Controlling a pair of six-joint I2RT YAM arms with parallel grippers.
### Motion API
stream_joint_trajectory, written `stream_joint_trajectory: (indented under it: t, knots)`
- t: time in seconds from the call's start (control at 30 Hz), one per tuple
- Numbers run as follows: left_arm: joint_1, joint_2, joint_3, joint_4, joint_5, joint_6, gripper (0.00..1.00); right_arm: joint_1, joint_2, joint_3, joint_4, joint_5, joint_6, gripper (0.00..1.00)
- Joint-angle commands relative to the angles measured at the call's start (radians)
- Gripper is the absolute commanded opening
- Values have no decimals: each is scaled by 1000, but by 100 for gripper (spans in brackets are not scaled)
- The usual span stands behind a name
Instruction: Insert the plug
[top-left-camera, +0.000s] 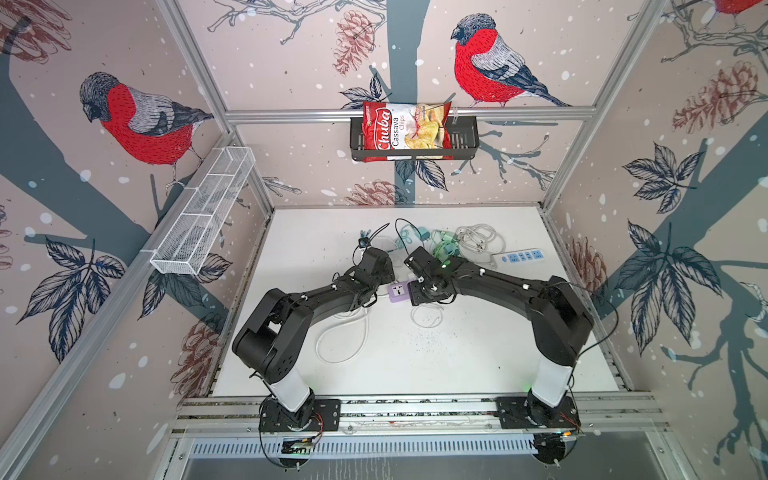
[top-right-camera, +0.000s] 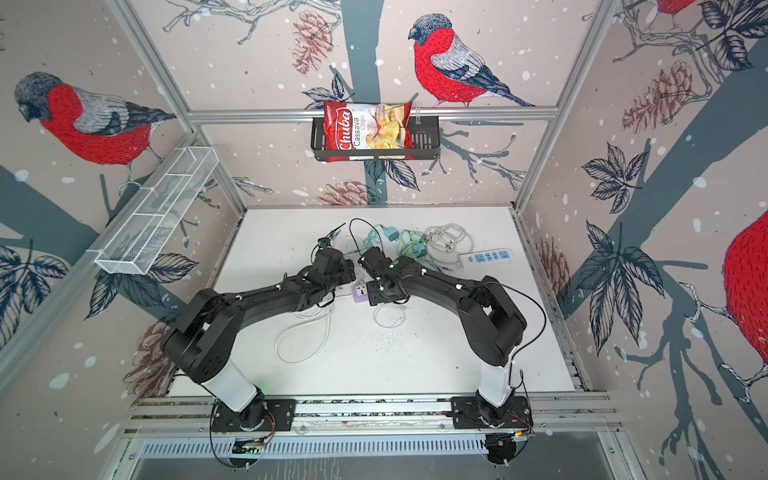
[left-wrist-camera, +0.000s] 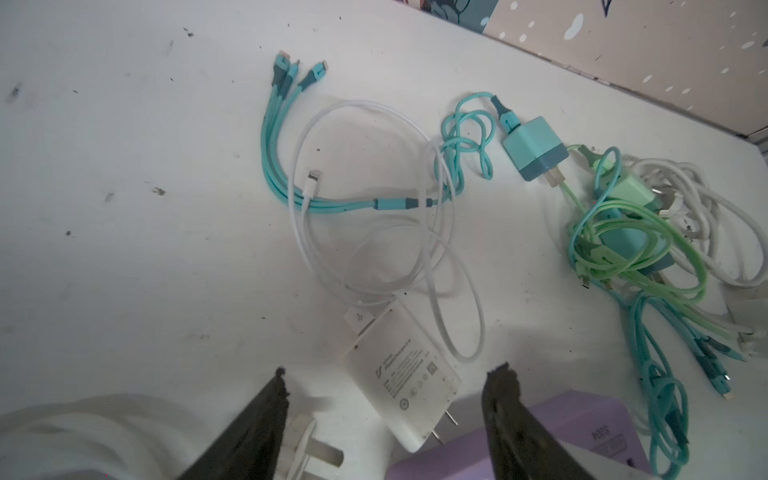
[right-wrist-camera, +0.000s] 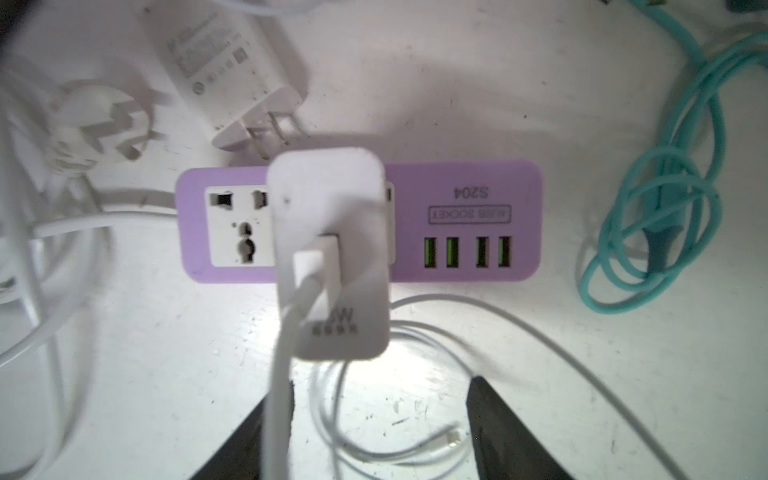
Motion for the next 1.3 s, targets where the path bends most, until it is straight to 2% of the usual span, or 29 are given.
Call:
stream_joint_trajectory:
  t: [0.0,0.23,0.37,0.8,1.0,1.1,1.27]
  knots:
    - [1,45,47,-34,35,-18,74,-12,-47,-33,8,-34,-9,68]
    - [1,136,127,-67,87,-27,74,-33,-177,-129,56,-72,-12,68]
    - [4,187,185,-115,57,-36,74,-52,-240,-175,66,-66,-20,69]
    - [4,296,283,-225,96,-115,73,-218,-446,-336,140,-155,-73,70]
    - [10,336,320,-258,60,-135,73,-298,-470,-355,158,-221,-124,70]
    - [26,369,375,-294,41,-89,72,-323,-462,-354,158,-240,-142,70]
    - [83,475,576,-424,74,98,65,-339,-473,-374,174,-256,-153,70]
